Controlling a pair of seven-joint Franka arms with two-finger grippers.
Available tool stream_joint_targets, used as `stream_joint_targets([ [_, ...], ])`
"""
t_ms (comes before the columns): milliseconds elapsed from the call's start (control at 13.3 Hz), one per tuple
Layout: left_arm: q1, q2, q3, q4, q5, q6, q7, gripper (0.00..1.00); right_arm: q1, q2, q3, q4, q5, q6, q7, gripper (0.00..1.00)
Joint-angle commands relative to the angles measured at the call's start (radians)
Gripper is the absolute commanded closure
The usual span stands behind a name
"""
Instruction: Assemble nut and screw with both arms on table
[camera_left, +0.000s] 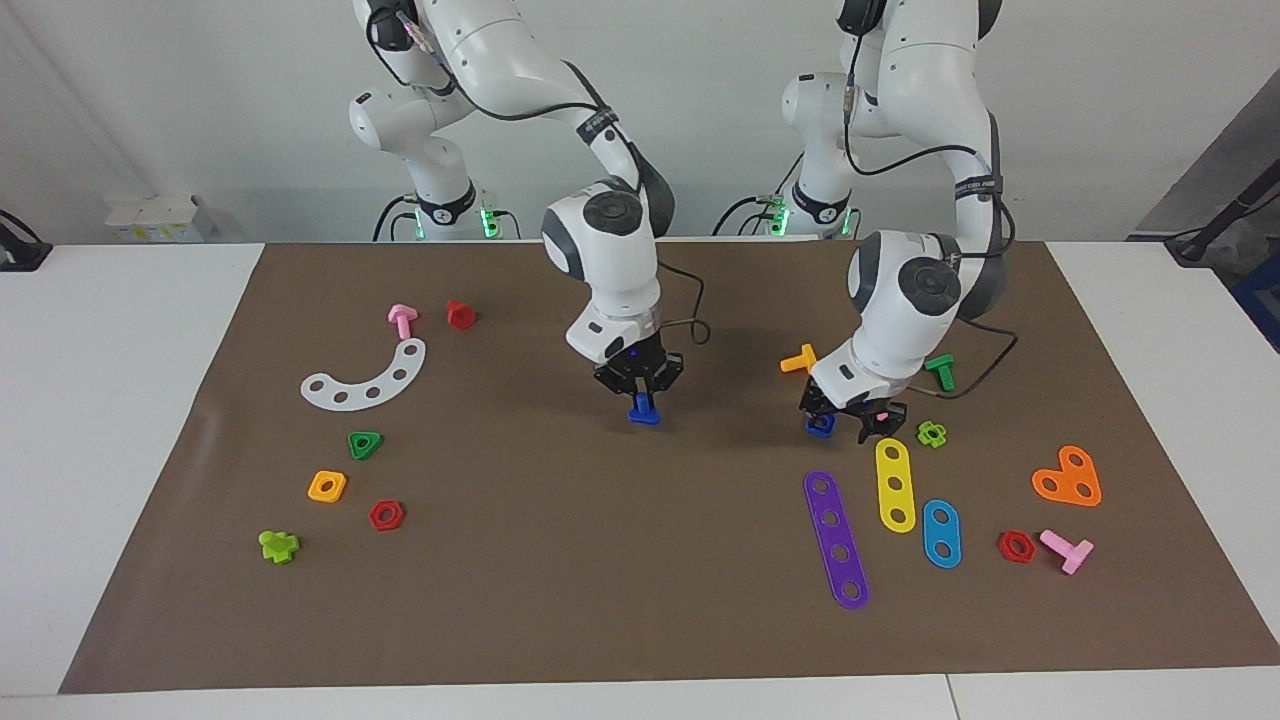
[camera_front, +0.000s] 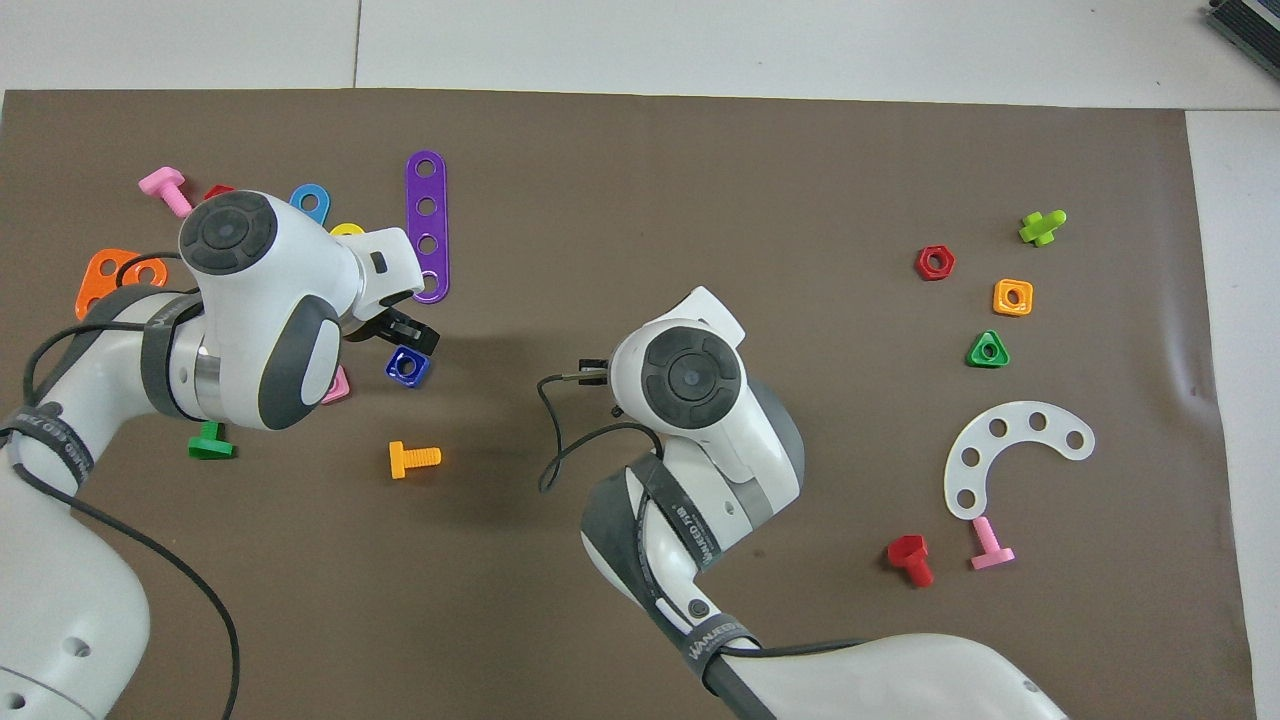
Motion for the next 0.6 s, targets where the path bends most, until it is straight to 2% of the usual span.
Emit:
stream_joint_targets([
  [0,-0.011,-0.012,0.017,-0.032,-0.015,0.024,0.081,0.19,0.011,0.055,-0.004,0.036,-0.026,0.055,0.032,1.0],
  [451,-0.02,-0.029,0.017,-0.092,-0.015,0.021,0.13,0.19,0.037,0.091,-0.006,0.035,-0.028,0.128,0.034,1.0],
  [526,-0.02,-0.031,0.017,-0.101,-0.014,0.021,0.134,0.19,0.035,0.092,-0.006,0.035,-0.031,0.128,0.035,0.56],
])
